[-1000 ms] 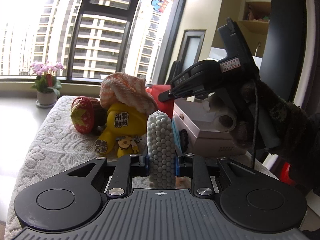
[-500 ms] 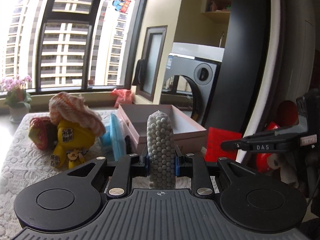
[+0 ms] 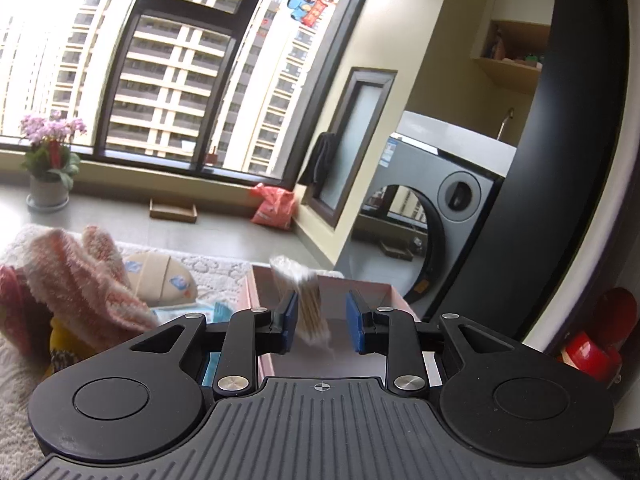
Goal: Organize soft objects
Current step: 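Lower the swab bag into the pink box with the left tool while the right drops the red envelope in, then grasp the blue face mask with the left tool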
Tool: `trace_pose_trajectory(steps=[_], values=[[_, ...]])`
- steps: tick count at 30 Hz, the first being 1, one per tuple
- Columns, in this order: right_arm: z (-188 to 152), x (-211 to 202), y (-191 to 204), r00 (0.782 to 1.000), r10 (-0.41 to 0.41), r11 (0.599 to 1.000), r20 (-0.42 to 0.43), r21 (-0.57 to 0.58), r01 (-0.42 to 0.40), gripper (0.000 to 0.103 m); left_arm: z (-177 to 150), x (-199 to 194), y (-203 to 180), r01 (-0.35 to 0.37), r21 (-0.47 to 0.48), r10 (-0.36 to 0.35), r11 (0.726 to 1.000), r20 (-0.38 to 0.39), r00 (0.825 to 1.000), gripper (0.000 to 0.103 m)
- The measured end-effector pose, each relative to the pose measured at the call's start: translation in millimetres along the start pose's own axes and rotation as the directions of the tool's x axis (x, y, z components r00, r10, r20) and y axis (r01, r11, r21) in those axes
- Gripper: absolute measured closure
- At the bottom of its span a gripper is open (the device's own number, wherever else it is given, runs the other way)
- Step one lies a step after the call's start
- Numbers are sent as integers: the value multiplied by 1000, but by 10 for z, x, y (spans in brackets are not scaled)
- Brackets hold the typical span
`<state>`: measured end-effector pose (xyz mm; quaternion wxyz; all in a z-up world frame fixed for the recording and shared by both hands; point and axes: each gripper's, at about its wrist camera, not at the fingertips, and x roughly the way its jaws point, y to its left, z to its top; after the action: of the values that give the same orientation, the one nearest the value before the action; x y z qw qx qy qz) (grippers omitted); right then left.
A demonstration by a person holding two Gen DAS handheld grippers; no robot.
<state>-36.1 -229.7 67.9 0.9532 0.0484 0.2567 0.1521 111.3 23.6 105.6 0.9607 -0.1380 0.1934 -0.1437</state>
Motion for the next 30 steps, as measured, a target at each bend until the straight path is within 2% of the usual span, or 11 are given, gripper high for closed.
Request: trace_pose_trajectory(steps=[2, 5, 8, 10, 11, 13, 15, 18, 22, 26, 30], values=[[223, 81, 54, 999, 35, 999, 36, -5, -35, 100, -155, -141, 168, -17, -28, 16, 999, -22, 1000, 74], [679, 260, 129, 991, 84, 996, 102, -12, -84, 100, -399, -418, 343, -64, -16, 64, 998, -42, 997, 74], [1172, 604, 149, 979, 171, 984, 111, 23, -175, 99, -545, -626, 467, -87, -19, 85, 996, -66, 994, 74], [1312, 814, 160, 987, 130, 991, 98, 26, -134, 93, -599, -715, 516, -91, -22, 89, 996, -81, 993, 74], [1341, 939, 183, 994, 62, 998, 85, 15, -63, 86, -628, -759, 544, -95, -23, 93, 995, -86, 992, 74], [1270, 1066, 212, 998, -26, 999, 65, -22, 27, 79, -688, -844, 611, -110, -30, 107, 993, -93, 990, 74], [1082, 1095, 235, 996, -77, 995, 43, -59, 79, 70, -720, -881, 670, -114, -39, 109, 993, -108, 988, 74], [777, 1030, 293, 998, -65, 992, 7, -104, 65, 56, -743, -843, 746, -100, -43, 94, 994, -122, 988, 74], [341, 906, 450, 998, -54, 980, -40, -192, 45, 44, -782, -623, 745, -66, -29, 61, 997, -141, 988, 74], [-18, 836, 611, 996, -49, 964, -73, -266, 28, 42, -723, -342, 681, -77, 5, 77, 997, -171, 982, 74], [-234, 920, 667, 991, -28, 967, -130, -255, -6, 42, -694, -133, 631, -81, 17, 82, 997, -204, 976, 74]])
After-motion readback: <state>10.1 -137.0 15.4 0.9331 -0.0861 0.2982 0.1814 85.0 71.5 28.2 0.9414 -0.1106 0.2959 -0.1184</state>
